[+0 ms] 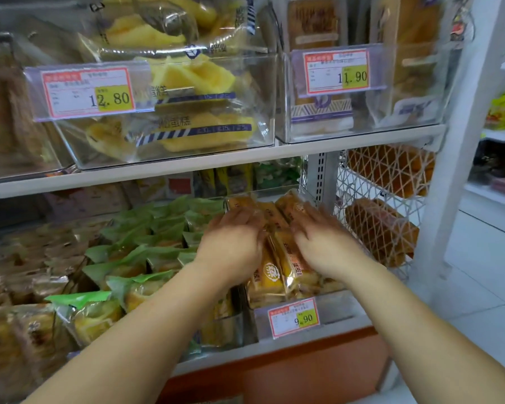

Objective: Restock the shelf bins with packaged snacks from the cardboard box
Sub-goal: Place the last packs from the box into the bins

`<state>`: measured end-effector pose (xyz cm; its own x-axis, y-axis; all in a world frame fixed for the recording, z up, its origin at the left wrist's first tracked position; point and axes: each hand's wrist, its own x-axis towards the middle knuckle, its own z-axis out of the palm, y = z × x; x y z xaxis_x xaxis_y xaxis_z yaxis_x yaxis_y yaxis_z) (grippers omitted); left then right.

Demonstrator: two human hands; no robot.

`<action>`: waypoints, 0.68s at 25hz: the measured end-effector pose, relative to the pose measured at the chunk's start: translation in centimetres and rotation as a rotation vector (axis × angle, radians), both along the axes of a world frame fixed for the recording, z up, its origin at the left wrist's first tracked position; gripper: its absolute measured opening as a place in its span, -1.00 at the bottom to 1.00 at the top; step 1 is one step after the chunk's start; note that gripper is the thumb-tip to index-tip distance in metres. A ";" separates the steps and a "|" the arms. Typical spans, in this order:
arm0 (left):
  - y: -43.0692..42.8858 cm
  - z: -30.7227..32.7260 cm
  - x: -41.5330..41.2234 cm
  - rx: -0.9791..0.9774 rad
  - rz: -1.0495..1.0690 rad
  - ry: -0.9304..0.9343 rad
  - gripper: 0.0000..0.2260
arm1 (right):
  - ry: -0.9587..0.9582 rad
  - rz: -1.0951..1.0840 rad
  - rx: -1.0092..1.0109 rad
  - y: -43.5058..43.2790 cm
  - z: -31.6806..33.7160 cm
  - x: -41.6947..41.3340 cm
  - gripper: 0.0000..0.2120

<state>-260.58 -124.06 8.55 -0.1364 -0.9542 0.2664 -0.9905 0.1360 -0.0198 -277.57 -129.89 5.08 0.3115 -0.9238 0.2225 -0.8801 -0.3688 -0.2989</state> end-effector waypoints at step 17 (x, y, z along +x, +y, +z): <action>1.8 0.1 3.8 0.101 0.005 0.132 -0.47 | 0.128 0.113 0.020 2.4 0.2 -0.8 -0.49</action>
